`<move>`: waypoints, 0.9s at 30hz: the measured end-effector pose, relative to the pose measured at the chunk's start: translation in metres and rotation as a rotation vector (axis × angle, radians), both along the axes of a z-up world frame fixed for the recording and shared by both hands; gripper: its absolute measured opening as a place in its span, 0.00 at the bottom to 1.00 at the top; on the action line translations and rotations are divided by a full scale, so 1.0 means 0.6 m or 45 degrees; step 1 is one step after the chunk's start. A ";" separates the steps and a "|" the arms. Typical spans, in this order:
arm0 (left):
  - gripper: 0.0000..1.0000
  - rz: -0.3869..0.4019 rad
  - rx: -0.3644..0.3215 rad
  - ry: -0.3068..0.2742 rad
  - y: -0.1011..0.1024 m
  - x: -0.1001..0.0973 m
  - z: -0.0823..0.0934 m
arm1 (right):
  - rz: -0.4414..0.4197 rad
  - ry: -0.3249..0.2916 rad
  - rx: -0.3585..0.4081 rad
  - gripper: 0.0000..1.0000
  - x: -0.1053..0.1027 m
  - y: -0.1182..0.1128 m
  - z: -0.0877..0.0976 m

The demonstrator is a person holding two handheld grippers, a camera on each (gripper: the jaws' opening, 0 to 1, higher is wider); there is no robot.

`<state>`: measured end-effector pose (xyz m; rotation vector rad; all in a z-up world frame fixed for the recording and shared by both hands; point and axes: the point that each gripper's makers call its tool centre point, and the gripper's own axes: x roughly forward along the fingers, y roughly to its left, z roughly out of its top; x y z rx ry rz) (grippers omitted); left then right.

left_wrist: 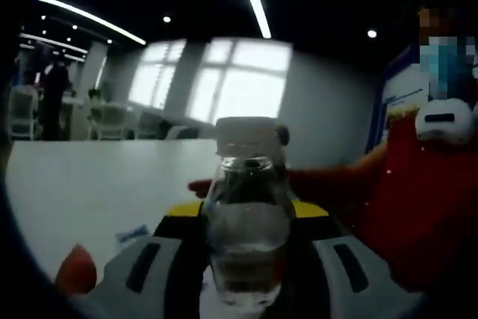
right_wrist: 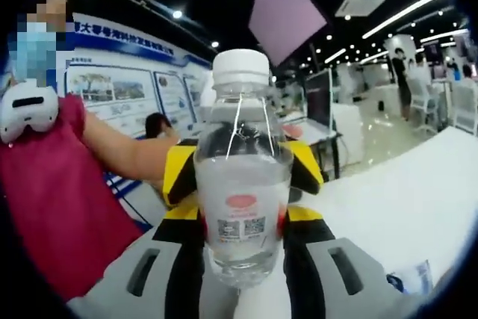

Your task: Arrange the tabletop items into an orderly group along one side of the table until the central work area is clear of visible clutter.

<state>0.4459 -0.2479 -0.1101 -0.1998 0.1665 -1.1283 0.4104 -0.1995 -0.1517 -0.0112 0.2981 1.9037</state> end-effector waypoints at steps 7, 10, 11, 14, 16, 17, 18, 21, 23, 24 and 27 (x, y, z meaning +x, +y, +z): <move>0.41 -0.058 0.098 -0.125 0.016 0.000 0.006 | -0.023 -0.167 0.056 0.39 0.015 0.019 0.010; 0.41 -0.082 0.155 -0.130 0.028 0.008 0.004 | -0.033 -0.195 0.055 0.38 0.024 0.033 0.008; 0.41 -0.087 0.169 -0.130 0.032 0.011 0.003 | -0.036 -0.200 0.056 0.38 0.028 0.037 0.008; 0.41 -0.096 0.202 -0.133 0.048 0.027 0.005 | -0.059 -0.212 0.065 0.38 0.046 0.054 0.010; 0.41 -0.102 0.223 -0.136 0.060 0.040 0.003 | -0.081 -0.227 0.069 0.38 0.060 0.066 0.010; 0.41 -0.103 0.234 -0.137 0.066 0.049 0.001 | -0.090 -0.232 0.070 0.38 0.066 0.070 0.009; 0.41 -0.103 0.242 -0.137 0.070 0.054 -0.002 | -0.100 -0.239 0.071 0.38 0.075 0.076 0.007; 0.41 -0.098 0.282 -0.139 0.085 0.078 -0.016 | -0.125 -0.260 0.060 0.38 0.103 0.090 -0.004; 0.41 -0.091 0.295 -0.131 0.097 0.098 -0.028 | -0.141 -0.267 0.046 0.38 0.125 0.100 -0.015; 0.41 -0.088 0.296 -0.125 0.101 0.107 -0.033 | -0.148 -0.264 0.039 0.38 0.137 0.104 -0.022; 0.41 -0.077 0.307 -0.116 0.115 0.144 -0.054 | -0.176 -0.262 0.024 0.38 0.170 0.114 -0.041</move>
